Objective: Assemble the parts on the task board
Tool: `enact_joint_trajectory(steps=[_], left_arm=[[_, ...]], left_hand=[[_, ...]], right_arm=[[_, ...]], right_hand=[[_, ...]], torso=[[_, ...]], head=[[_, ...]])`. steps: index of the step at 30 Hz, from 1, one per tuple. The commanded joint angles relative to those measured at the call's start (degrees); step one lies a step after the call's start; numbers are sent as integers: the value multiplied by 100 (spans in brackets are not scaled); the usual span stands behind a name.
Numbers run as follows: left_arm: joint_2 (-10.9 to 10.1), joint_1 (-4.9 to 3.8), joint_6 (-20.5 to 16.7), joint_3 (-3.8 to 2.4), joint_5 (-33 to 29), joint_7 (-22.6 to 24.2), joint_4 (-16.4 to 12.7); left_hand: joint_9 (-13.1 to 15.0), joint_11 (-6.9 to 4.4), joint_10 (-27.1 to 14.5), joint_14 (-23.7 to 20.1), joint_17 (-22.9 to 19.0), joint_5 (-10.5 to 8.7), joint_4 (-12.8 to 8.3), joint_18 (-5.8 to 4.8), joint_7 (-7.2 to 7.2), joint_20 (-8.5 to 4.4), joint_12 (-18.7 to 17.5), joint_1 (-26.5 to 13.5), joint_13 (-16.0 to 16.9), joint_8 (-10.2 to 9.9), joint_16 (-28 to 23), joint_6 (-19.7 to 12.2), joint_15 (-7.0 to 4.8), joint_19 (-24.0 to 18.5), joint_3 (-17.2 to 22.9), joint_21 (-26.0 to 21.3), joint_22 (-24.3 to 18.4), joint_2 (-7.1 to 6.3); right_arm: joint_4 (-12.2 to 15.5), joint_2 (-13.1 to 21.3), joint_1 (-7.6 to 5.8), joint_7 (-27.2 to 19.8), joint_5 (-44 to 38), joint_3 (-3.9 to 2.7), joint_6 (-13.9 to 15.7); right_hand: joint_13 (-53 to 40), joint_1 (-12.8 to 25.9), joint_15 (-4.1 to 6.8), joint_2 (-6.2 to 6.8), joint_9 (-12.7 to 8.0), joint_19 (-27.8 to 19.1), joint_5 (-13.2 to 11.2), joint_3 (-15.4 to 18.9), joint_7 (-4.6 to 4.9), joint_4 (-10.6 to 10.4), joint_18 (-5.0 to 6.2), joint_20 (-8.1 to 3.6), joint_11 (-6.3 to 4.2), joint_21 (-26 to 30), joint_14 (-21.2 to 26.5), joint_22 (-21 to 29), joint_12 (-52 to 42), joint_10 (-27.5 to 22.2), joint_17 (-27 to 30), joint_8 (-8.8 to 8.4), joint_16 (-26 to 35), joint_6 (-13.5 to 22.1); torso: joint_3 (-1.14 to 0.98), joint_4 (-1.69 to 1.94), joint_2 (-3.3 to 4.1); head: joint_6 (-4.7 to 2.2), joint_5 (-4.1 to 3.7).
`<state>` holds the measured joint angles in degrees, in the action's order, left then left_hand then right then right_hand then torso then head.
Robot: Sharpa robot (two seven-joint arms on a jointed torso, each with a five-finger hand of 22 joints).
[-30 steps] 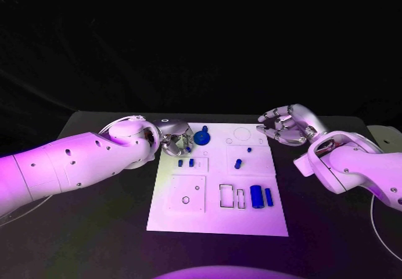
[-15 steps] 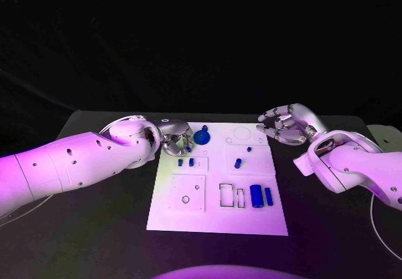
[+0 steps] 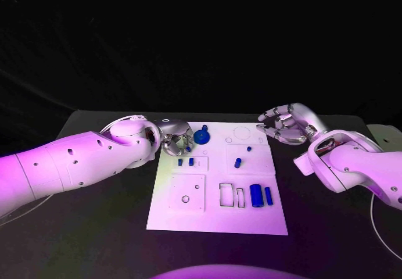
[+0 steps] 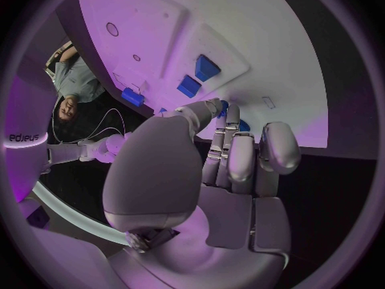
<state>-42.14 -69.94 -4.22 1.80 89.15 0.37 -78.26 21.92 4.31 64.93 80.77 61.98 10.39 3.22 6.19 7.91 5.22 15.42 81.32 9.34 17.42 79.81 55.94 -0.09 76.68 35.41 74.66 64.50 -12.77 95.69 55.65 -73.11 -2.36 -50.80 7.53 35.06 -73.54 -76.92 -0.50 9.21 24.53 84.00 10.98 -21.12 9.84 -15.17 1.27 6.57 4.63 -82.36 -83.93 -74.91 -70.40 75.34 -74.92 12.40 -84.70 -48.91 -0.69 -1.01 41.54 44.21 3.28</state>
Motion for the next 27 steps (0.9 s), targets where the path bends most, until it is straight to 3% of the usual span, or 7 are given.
enact_joint_trajectory(steps=[1, 17, 27], left_arm=[[-2, 13, 95, 6, 56, 5, 6], [-14, 19, -41, 7, 52, 8, -8], [-19, 22, -61, 7, 51, -40, 5]], left_hand=[[1, 27, 23, -17, -11, -21, -4, -50, 42, 27, -42, -63, -12, -50, -4, -19, 42, -20, -42, -9, -9, -1], [-191, 152, -130, -137, -224, 4, 20, -14, 167, 130, -456, -202, -99, -467, -58, -396, 153, -135, 9, -134, -180, -149], [-233, 177, -158, -180, -303, 3, 27, -6, 193, 143, -522, -224, -109, -542, -83, -473, 167, -160, 15, -164, -222, -170]], right_arm=[[8, 3, 3, -46, -19, 0, -28], [0, 10, 3, -49, -19, 0, -16], [-13, 1, 5, -48, -19, 0, -20]], right_hand=[[7, 1, 38, 17, 5, 155, 39, -34, -35, 9, 86, -46, -15, 34, -354, -935, 5, -5, -650, 24, 29, 20], [7, 1, 38, 17, 5, 155, 39, -34, -35, 9, 86, -46, -15, 34, -354, -935, 5, -5, -650, 24, 29, 20], [8, 7, 40, 20, 5, 154, 38, -38, -35, 8, 87, -48, -16, 41, -354, -930, 0, 1, -645, 30, 35, 27]], torso=[[-1, 5, -3], [3, 6, 1], [5, 1, 1]], head=[[-1, -8], [-2, -5], [0, 5]])
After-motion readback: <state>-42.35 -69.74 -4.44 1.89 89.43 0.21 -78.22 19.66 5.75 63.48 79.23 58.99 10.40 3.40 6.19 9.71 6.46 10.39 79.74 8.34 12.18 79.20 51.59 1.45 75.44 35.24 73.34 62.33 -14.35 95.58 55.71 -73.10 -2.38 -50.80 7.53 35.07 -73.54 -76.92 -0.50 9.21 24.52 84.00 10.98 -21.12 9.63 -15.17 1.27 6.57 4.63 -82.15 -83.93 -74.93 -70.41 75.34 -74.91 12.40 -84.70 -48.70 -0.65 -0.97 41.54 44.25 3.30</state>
